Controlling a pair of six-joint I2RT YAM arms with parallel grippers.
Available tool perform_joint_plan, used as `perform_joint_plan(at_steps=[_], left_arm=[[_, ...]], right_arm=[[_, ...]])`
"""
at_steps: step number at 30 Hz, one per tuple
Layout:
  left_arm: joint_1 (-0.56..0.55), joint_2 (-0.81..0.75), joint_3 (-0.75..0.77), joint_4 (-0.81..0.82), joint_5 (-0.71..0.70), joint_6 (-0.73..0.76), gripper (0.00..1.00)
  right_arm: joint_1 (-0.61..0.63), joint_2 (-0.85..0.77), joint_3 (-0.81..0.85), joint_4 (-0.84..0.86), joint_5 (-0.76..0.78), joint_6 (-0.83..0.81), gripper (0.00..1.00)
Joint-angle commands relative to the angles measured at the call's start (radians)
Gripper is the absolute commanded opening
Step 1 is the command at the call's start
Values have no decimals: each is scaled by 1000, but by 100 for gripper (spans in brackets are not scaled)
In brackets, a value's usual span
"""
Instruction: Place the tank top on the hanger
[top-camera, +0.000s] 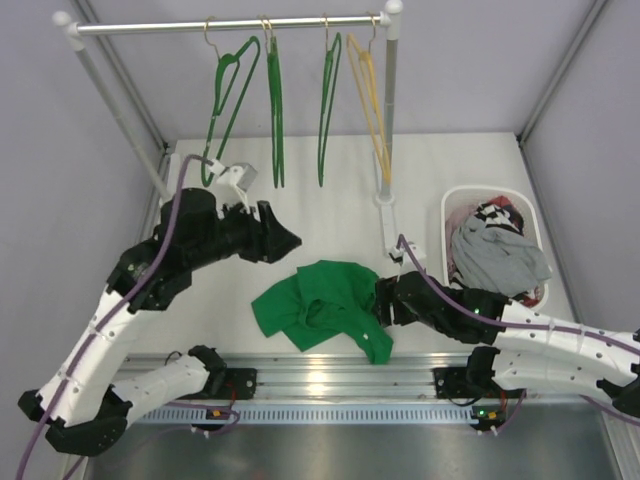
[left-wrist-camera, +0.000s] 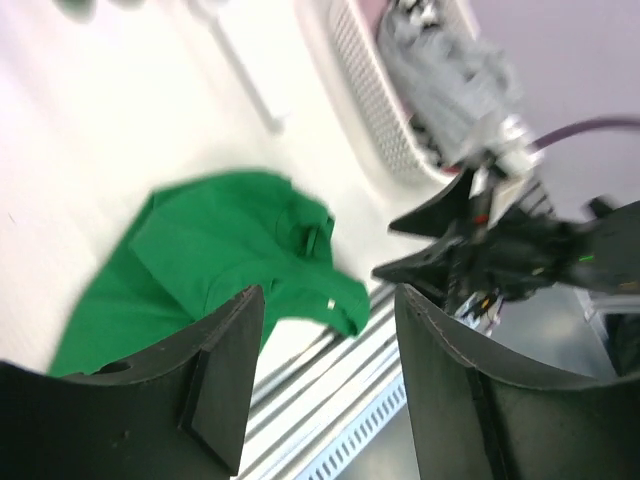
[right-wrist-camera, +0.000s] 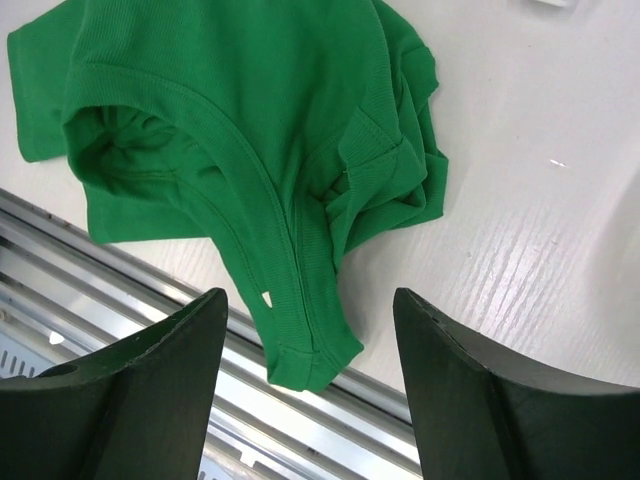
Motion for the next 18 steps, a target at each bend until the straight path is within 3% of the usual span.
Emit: perform_joint_plan(at_steps=[1,3,4,11,13,14,15,18], left_arm=[[-3,25,272,-89,-102,69,60],[-3,49,369,-84,-180,109,60],[-4,54,433,-66,-313,127,61],[0,218,611,150,-859,451,71],[20,327,689,160,-891,499,72],[84,359,714,155,-872,499,72],[130,415,743,140,-769,494,73],[265,517,837,99,-655,471,74]], right_arm=[[-6,-9,41,1,16,-28,67],[-9,-14,39,8,7,-38,66],[-12,-14,39,18,2,-48,66],[-26,48,68,33,-47,-90,64],[-27,57,74,31,-58,-94,64],[-27,60,74,34,-66,-94,64],[-27,60,74,39,-73,-96,63],[-29,57,71,47,-78,-94,63]])
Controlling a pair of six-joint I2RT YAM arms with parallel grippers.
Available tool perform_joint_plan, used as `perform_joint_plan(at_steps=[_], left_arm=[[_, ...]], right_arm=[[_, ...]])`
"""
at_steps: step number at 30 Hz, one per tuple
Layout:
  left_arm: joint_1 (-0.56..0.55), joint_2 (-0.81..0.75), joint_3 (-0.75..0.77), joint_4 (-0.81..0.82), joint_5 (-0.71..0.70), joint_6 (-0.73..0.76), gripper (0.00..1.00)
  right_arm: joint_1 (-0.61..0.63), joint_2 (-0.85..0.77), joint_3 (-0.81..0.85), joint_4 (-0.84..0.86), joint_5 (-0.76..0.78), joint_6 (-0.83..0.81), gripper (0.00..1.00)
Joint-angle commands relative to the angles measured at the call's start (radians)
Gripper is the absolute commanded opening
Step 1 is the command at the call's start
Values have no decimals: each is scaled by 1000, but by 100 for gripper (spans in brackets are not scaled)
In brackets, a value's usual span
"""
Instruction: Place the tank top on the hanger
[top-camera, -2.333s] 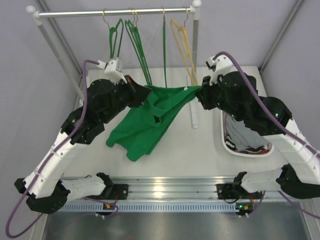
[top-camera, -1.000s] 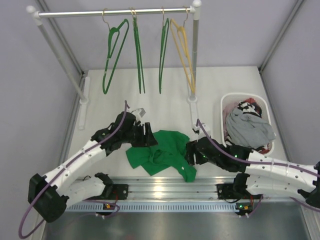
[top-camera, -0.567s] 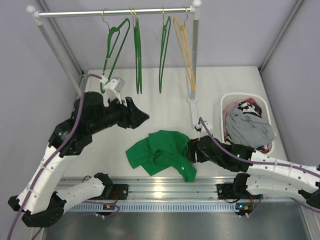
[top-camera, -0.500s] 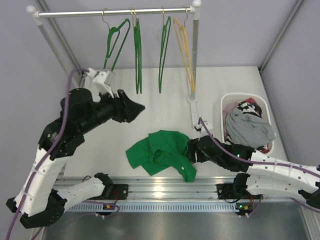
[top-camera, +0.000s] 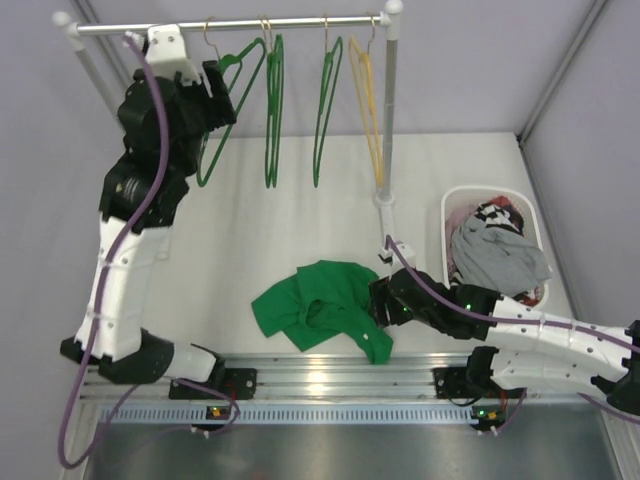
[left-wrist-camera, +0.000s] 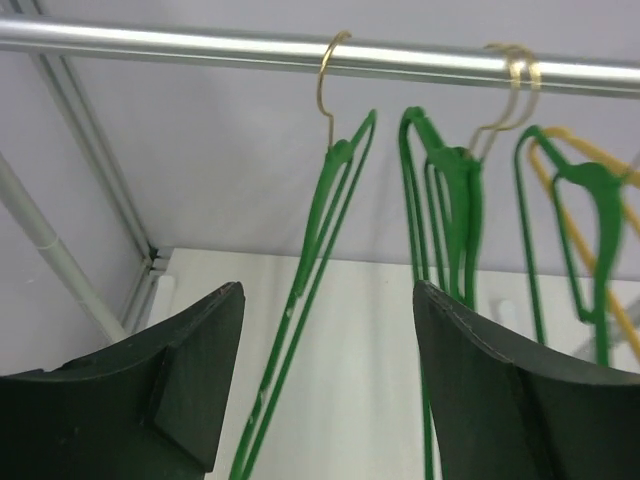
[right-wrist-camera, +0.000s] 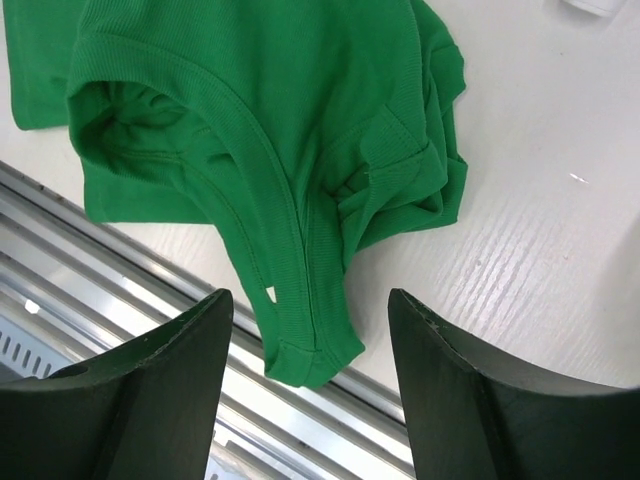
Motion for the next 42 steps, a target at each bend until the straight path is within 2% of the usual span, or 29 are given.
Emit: perform_joint_plan(at_steps=[1,4,7,11,17,23,25,27,28,36,42], left_arm=[[129,131,89,-35,171,40,74],[243,187,106,-13,331,4,73],[286,222,109,-6,411,-12,72],[308,248,96,-14,421,-1,65],[309,225,14,23,447,5,43],[309,234,11,14,439,17,29],[309,233,11,17,444,19,21],[309,231,13,17,439,19,3],[309,231,14,18,433,19,0],[308,230,78,52,418,28,0],[309,191,118,86,430,33,0]], right_arm=[[-11,-4,45,39,-21,-15,63],[-12,-4,46,46,-29,-13,63],[-14,-4,46,46,-32,-15,62],[-17,-4,42,51,-32,-18,61],[-23,10,40,57,-32,-30,53],[-28,18,46,63,-38,-41,52],[-26,18,49,60,-35,-42,51],[-26,18,51,62,-35,-44,49],[-26,16,51,62,-33,-45,48],[-26,15,62,53,-6,-48,32],[-28,10,69,56,20,-65,32]])
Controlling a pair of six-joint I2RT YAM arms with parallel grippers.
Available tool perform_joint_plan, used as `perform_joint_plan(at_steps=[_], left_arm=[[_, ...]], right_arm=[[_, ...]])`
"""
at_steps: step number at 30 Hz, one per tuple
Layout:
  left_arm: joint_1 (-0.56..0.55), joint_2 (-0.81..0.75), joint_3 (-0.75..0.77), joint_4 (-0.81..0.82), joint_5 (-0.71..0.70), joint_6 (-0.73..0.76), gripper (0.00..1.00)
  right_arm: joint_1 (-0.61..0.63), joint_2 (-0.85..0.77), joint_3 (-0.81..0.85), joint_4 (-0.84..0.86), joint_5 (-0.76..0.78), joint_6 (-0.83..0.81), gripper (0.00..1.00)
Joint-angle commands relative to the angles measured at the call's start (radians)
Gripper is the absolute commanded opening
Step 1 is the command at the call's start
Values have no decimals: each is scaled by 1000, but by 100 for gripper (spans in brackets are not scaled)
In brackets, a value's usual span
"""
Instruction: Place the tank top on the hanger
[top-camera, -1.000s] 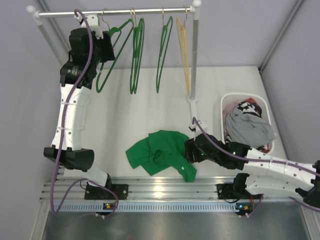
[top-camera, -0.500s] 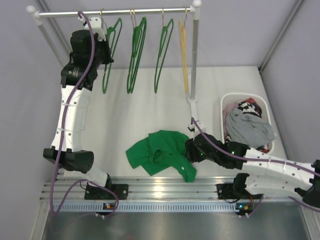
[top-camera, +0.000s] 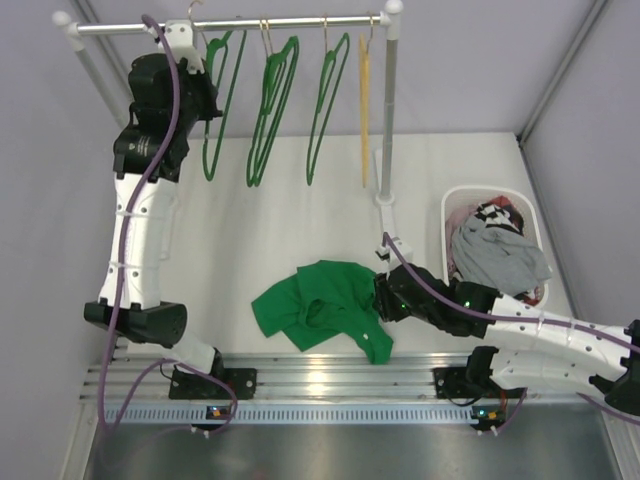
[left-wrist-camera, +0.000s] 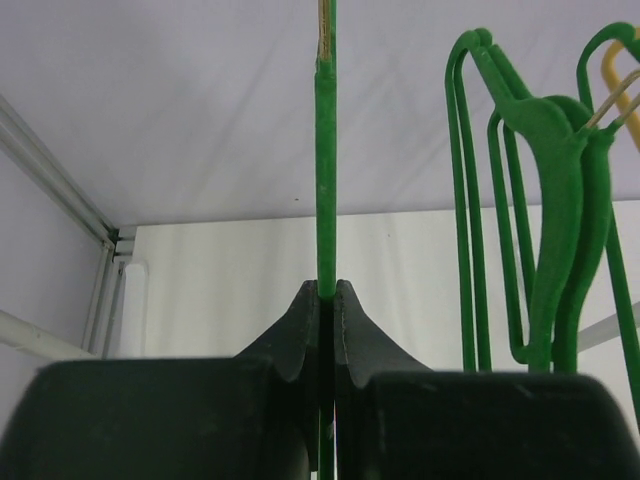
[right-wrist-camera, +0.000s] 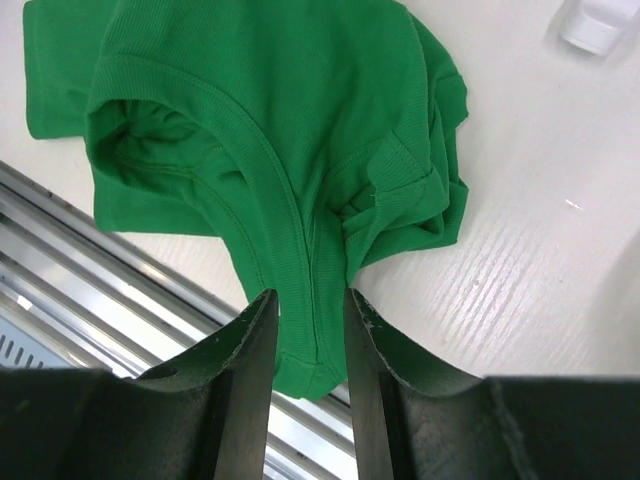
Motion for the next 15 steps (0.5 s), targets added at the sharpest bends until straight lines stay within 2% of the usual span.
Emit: perform_joint_plan(at_steps=[1,5,9,15], left_arm=[[3,-60,74,89,10,15,0],[1,-80,71,35,13,9,0],[1,-172,-97,64,44,-6,0],[1,-293,-232,31,55,-16,0]], right_arm=[[-13,-6,50,33,44,-21,33],[-13,-4,50,37,44,-26,34],[-13,-6,44,41,41,-32,35],[-14,-4,53,41,43,-50,35]])
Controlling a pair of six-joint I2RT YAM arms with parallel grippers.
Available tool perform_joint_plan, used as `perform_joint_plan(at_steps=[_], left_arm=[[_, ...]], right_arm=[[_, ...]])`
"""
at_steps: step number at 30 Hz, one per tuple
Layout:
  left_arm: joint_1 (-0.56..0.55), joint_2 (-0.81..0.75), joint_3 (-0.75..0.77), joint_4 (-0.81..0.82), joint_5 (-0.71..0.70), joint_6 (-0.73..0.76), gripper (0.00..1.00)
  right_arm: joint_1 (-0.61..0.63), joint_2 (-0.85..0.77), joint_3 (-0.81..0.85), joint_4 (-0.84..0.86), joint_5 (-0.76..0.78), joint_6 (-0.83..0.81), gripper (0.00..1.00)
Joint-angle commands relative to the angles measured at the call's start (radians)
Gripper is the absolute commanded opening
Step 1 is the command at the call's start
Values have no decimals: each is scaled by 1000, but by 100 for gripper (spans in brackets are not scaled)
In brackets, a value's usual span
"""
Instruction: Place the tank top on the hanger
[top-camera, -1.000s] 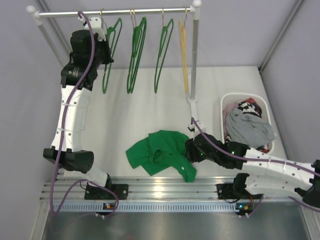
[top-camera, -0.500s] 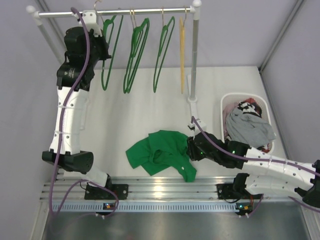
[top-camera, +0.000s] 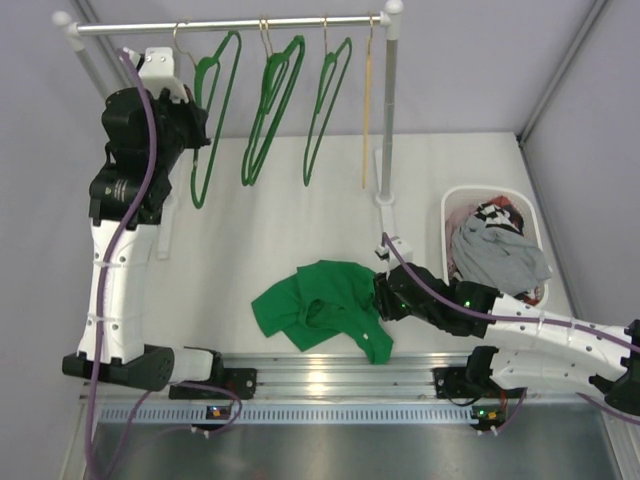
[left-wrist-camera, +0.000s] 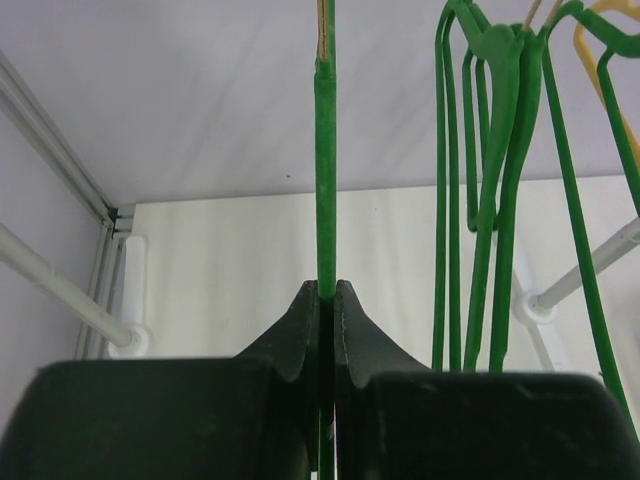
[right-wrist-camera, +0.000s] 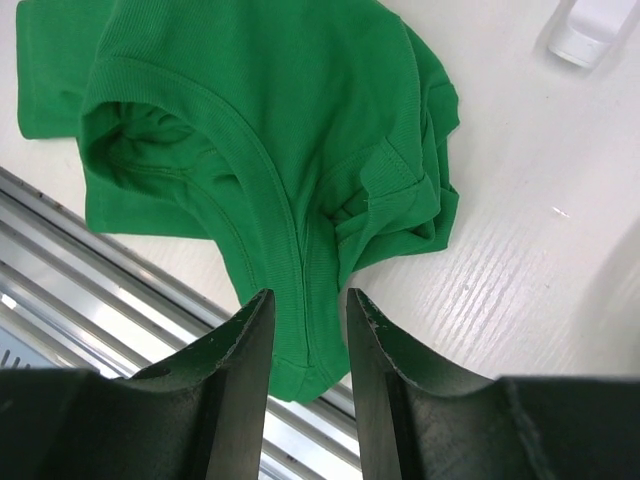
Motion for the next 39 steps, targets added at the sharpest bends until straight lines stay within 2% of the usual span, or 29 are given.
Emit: perform_joint_plan(at_steps=[1,8,12,18,28,33,39], left_arm=[[2,-94,-60,25,28,-13,0],[2,-295,-316,-61,84,-50,0],[2,-435,-522,-98,119,-76,0],[2,-570,-673,-175,241,-103,0],[-3,-700,-798,-296,343,-151,0],[-23,-731,-842,-294,445,-162,0],[-86,-740,-841,-290,564,-142,0]], right_arm=[[-14,-6,47,41,23,-19,35],[-16,-2,41,29,-1,-16,36],[-17,-13,15,21,-30,-7,36],[-16,-13,-48,17,-53,16,36],[-17,-25,-148,87,-128,68,37],[-14,13,-163,167,-202,88,36],[-13,74,-152,191,-217,97,36]])
